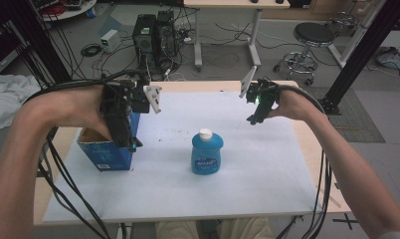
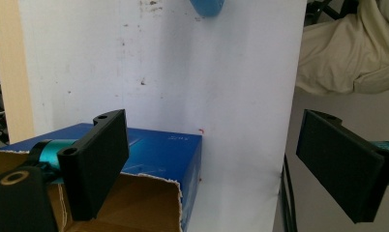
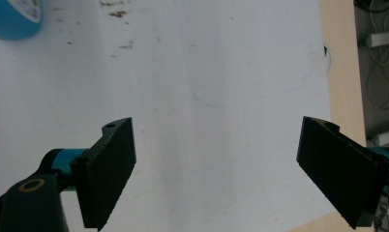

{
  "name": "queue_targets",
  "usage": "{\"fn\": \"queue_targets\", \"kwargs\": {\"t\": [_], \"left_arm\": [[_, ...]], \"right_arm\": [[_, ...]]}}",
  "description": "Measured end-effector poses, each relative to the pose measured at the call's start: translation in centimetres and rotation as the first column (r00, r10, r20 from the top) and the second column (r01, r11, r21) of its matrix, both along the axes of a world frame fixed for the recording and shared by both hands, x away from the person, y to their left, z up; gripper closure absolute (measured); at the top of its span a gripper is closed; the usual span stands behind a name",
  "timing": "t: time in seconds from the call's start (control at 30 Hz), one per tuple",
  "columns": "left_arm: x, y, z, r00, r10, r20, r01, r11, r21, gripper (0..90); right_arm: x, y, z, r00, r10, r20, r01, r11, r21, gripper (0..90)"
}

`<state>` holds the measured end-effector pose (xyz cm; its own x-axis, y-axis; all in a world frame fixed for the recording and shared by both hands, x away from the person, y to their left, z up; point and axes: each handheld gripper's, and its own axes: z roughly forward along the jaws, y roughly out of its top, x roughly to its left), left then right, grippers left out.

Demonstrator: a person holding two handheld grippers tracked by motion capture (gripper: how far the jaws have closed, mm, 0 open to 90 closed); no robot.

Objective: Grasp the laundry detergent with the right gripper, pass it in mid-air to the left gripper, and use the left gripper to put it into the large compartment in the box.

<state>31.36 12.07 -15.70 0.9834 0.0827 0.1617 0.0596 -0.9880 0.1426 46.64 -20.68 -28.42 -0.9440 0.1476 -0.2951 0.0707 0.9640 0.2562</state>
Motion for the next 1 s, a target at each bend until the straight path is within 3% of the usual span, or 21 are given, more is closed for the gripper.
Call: {"fn": "queue_targets", "kwargs": {"t": [0.37, 0.57, 0.77, 1.0], "left_arm": [[0.3, -0.1, -0.3, 0.9999, 0.001, -0.013, 0.000, 0.9999, 0.012, 11.7], [0.3, 0.0, -0.4, 0.9998, 0.008, -0.019, -0.008, 0.9999, 0.015, 11.7], [0.2, 0.0, -0.3, 0.9998, 0.003, -0.018, -0.003, 0.9999, 0.011, 11.7], [0.0, -0.2, -0.3, 0.9998, -0.005, -0.021, 0.005, 0.9999, 0.011, 11.7]], "right_arm": [[-4.5, 0.6, -1.7, 0.9973, 0.074, -0.003, -0.073, 0.993, 0.089, 13.2], [-6.4, 0.4, -2.6, 0.9942, 0.105, -0.024, -0.100, 0.981, 0.164, 13.2], [-7.7, 0.3, -3.3, 0.9909, 0.126, -0.049, -0.109, 0.959, 0.263, 13.1], [-8.7, 0.8, -4.7, 0.9849, 0.155, -0.078, -0.114, 0.917, 0.383, 13.1]]}}
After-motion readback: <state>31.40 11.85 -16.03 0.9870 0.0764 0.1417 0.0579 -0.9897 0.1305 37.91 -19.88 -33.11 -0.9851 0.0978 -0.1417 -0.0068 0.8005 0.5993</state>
